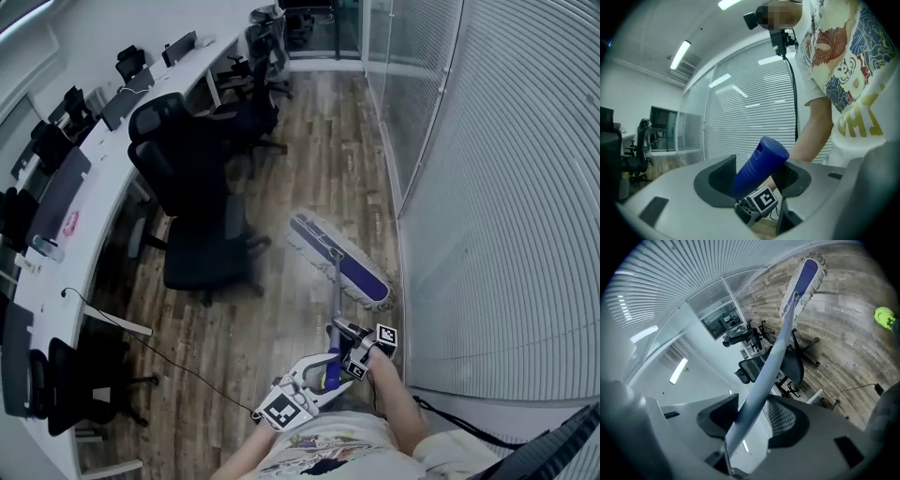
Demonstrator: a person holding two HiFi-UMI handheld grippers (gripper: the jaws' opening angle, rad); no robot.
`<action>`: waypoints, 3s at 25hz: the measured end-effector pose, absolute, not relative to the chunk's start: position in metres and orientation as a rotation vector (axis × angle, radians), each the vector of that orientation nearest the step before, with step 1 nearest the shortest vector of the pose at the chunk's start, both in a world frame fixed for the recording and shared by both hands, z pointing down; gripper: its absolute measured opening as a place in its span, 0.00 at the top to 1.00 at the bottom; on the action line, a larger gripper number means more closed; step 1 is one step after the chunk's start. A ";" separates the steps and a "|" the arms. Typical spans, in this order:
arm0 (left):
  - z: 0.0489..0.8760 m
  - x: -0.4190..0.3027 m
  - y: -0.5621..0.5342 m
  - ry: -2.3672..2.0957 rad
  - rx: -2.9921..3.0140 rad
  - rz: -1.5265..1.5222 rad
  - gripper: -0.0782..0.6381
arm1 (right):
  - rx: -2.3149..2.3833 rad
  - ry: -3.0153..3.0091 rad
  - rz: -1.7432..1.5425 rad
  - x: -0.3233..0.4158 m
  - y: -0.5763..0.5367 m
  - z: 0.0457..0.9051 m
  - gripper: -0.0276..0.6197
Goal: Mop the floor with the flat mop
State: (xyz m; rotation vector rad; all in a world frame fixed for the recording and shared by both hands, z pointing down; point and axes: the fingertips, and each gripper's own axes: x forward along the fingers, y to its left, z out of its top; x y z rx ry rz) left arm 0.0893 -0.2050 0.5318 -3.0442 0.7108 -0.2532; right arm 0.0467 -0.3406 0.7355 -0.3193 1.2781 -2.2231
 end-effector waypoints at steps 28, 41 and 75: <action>0.532 0.068 -0.477 0.517 -3.117 -0.213 0.58 | -0.433 1.213 -2.158 0.028 -0.616 0.737 0.68; 0.540 0.036 -0.464 0.535 -3.117 -0.297 0.58 | -0.444 1.207 -2.200 -0.001 -0.604 0.740 0.69; 0.559 0.019 -0.095 0.597 -3.131 -0.349 0.58 | -0.445 1.247 -2.258 -0.023 -0.237 0.754 0.70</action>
